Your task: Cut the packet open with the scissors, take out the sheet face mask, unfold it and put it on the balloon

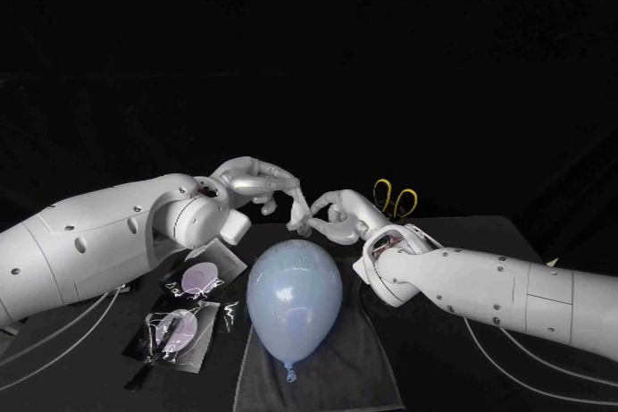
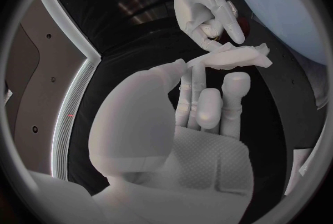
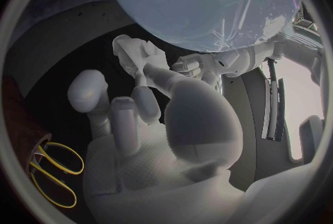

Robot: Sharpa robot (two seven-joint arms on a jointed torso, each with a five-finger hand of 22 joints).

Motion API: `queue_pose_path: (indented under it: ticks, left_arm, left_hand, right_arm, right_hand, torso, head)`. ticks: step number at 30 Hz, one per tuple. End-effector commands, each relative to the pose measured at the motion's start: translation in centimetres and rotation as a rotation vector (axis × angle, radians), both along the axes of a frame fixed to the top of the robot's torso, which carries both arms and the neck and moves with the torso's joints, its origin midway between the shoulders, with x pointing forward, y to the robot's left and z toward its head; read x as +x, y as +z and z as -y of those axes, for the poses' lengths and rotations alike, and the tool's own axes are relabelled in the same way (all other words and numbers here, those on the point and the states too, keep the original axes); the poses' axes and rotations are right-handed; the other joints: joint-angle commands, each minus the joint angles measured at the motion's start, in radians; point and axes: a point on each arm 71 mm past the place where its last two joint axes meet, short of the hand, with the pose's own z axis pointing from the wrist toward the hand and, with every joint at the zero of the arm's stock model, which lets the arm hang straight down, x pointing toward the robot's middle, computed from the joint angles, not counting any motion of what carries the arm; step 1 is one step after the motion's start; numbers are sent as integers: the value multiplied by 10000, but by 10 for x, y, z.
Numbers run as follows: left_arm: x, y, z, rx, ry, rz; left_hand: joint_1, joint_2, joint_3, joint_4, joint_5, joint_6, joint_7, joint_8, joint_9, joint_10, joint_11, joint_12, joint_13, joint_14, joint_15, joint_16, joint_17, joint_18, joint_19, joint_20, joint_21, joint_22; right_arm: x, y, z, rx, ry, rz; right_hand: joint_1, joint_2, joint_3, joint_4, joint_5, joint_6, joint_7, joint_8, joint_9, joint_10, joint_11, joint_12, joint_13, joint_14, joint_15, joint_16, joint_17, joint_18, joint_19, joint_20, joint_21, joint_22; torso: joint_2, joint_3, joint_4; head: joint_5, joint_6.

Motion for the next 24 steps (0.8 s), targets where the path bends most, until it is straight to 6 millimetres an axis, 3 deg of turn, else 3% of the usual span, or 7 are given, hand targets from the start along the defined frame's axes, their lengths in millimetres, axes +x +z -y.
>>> queue_pose_path:
  ticks: [1,7,15,24]
  left_arm:
    - [0,2,2,-112,-164,71]
    - [0,2,1,-91,-146,75]
    - [0,2,2,-79,-166,61]
    - [-1,2,3,-71,-239,24]
  left_hand:
    - [106,-28,65,16,34,64,1,33,325,72,-12,-46,-14,37,-22,10,6,-9,35,-31,-4,-4]
    - [106,-28,65,16,34,64,1,33,325,72,-12,-46,-14,37,-22,10,6,-9,35,-31,-4,-4]
    - [106,-28,65,16,34,64,1,33,325,72,-12,-46,-14,37,-22,10,6,-9,35,-31,-4,-4]
    - [110,-33,77,13,34,61,5,33,338,74,-9,-50,-16,42,-21,7,13,-13,51,-32,9,18]
  right_arm:
    - [-3,0,-3,18,514,-106]
    - [-5,0,-5,15,768,-218]
    - [-4,-1,-9,43,773,-264]
    - [0,0,-11,448,442,-103]
  right_hand:
    - [-28,-209,-309,19,-7,-170,108,-272,-140,-194,92,-82,-98,608,120,-58,1251,111,-125,66,-222,1016]
    - [3,-342,-664,36,16,-266,197,-546,-283,-470,183,-207,-269,543,211,-93,1149,167,-261,176,-535,938]
    - [-47,-400,-947,117,-5,-268,223,-664,-345,-530,218,-188,-287,526,250,-85,1149,183,-290,232,-598,925]
    - [69,34,-1097,340,-11,160,115,-599,-350,-285,126,46,-116,598,187,5,1331,154,-127,214,-297,1008]
  torso:
    - [2,0,-4]
    - [2,3,6]
    - [3,-9,13]
    - [7,-13,17]
  head:
    - [16,2]
    - [17,3]
    - [2,3]
    - [9,-5]
